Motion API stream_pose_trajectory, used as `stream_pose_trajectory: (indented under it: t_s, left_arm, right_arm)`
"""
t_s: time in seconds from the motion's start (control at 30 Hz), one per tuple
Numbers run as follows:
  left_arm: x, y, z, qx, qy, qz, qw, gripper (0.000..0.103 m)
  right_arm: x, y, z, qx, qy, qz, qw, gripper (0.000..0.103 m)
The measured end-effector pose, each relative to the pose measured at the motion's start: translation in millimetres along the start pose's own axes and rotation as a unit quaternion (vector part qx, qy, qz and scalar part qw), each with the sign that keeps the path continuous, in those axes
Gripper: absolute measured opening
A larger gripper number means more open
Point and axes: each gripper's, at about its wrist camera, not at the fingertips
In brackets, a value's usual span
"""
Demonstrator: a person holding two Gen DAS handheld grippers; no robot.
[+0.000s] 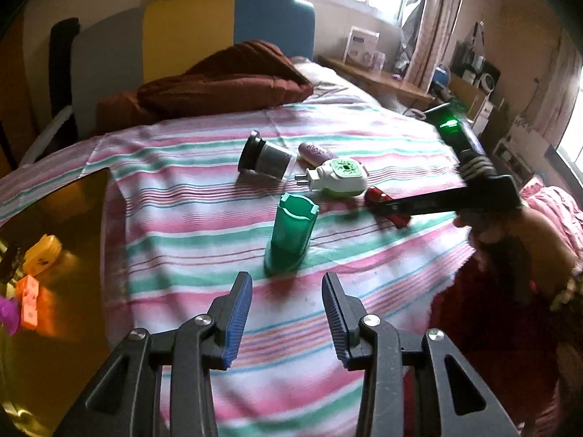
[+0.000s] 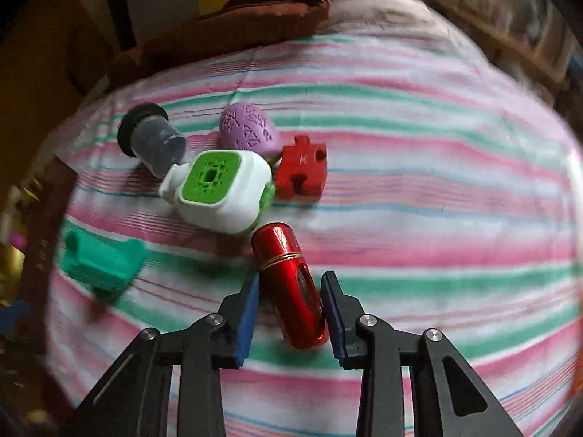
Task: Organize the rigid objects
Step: 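Grasp the red tube with the right gripper while the left gripper approaches the green holder, then grasp the green holder with the left gripper while the right holds the red tube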
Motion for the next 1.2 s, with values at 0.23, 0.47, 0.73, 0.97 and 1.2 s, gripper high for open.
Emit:
stream_pose_trajectory:
  t_s: [0.23, 0.47, 0.73, 0.97, 1.2]
  left_arm:
    - [47, 18, 13, 0.007, 0.01, -0.024, 0.9996, 0.058]
    - [72, 32, 16, -0.001, 0.005, -0.011, 0.9999, 0.058]
    - [70, 32, 1, -0.033, -0.008, -0.006, 0.9994, 0.038]
    - [44, 27, -12, -0.049, -0.023, 0.013, 0.9985, 0.038]
    - [-2, 19, -20, -0.051, -0.056, 0.042, 0.9962, 0.038]
  right_arm:
    - [-2, -7, 4, 0.012, 0.006, -0.003, 1.0, 0.031]
    - [-1, -6, 0, -0.01, -0.012, -0.006, 1.0, 0.029]
    - [-3, 0, 8, -0.006, -0.034, 0.004, 0.999, 0.026]
    - [-19, 2, 16, 0.015, -0.049, 0.039, 0.998, 0.026]
    - [-16, 7, 13, 0.014, -0.069, 0.041, 0.997, 0.026]
Point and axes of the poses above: each gripper's, at about its wrist camera, not at the fingertips, and x roughly the way its jaws point, z to its right, y to its top, and after that the axes turned 14 degrees about -x, right-handed
